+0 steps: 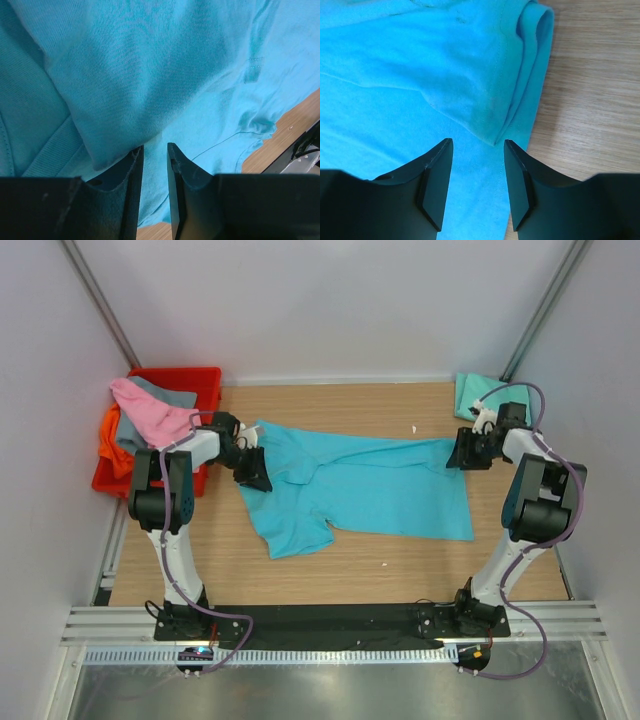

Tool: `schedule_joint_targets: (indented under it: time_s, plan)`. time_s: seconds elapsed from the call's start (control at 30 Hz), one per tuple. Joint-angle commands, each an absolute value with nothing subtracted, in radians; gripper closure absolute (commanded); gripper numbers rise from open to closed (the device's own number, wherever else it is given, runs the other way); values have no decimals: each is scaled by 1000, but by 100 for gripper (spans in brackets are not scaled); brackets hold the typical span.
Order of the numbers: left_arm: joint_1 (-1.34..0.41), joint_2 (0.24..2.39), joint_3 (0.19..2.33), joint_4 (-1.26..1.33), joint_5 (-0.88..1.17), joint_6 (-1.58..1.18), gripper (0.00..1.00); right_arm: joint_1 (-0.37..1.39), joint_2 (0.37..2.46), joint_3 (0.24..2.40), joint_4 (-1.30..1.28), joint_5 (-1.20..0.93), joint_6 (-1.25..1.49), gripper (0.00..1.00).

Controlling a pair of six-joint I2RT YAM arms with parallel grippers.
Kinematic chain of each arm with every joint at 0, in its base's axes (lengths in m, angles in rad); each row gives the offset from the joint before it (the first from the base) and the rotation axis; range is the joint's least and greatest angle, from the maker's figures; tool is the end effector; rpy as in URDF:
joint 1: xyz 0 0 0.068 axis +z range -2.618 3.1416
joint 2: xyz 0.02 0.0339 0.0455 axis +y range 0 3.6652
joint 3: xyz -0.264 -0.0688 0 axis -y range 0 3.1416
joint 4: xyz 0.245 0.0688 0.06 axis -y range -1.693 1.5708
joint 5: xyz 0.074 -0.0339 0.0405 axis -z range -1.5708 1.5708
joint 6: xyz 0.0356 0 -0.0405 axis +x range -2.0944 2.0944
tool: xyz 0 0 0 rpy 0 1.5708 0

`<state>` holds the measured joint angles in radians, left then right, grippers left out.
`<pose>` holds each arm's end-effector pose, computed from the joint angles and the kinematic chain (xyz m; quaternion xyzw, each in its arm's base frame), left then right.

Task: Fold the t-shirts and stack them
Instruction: Fold the tshirt

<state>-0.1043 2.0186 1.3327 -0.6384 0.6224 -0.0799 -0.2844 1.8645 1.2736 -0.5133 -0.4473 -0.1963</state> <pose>0.3828 -0.0609 0.1429 0.0492 0.9442 -0.3134 0.0886 0.3701 -0.0921 0.1848 -0.0094 0.9500 0.1559 0.2703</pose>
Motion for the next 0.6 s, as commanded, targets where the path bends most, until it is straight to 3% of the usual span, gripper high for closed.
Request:
schedule_joint_targets:
  time_s: [0.0,0.4,0.57]
  plan:
    - [-100,2025,1338,-617,620,-80,73,-285,1879,1285,-500,-453,-186,50]
    - [-92,2029,1339,-617,621,-81,73,-285,1921,1290,-489,-462,-183,55]
    - [-91,2031,1338,-617,624,-81,73,-285,1916,1290,-489,-471,-186,81]
